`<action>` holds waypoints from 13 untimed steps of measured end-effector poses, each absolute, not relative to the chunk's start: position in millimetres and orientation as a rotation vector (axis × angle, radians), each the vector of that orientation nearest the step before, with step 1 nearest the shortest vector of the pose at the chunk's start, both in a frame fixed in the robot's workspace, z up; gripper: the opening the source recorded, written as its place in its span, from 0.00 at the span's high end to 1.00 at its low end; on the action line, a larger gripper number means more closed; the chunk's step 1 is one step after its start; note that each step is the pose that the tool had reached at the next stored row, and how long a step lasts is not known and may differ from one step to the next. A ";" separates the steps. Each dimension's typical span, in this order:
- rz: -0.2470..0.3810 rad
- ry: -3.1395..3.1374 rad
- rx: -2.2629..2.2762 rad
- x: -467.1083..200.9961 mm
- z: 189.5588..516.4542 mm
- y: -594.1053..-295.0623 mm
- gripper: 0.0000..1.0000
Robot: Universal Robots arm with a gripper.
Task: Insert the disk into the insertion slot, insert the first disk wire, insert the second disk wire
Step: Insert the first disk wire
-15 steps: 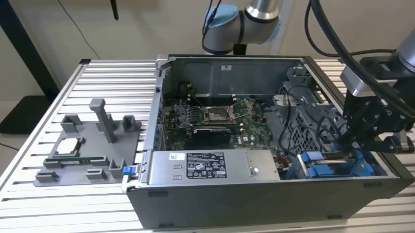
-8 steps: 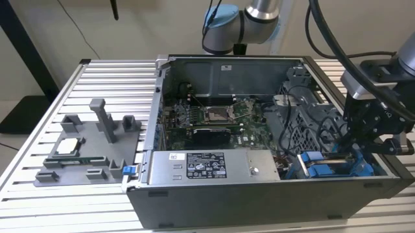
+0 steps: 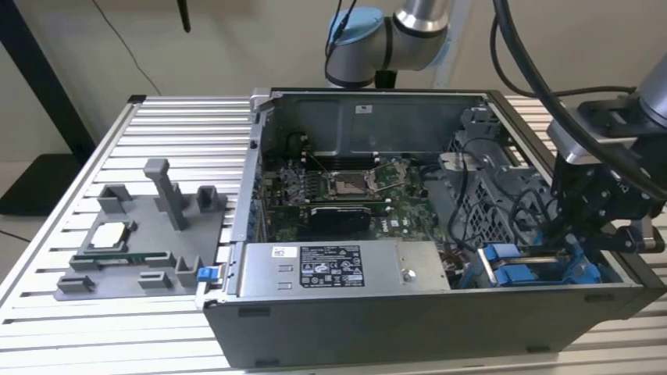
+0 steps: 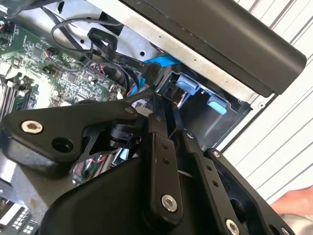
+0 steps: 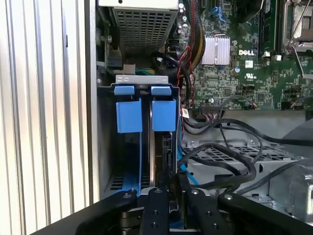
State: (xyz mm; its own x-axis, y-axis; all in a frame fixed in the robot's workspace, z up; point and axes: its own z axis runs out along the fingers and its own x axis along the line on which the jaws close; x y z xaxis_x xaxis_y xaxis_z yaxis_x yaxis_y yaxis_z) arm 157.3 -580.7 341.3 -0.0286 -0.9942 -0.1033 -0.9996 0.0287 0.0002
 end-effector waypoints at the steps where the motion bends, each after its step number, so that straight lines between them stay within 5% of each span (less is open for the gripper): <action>1: 0.111 2.199 -2.136 157.3 340.9 -580.6 1.00; 13: 0.110 2.199 -2.136 157.3 333.7 -580.7 1.00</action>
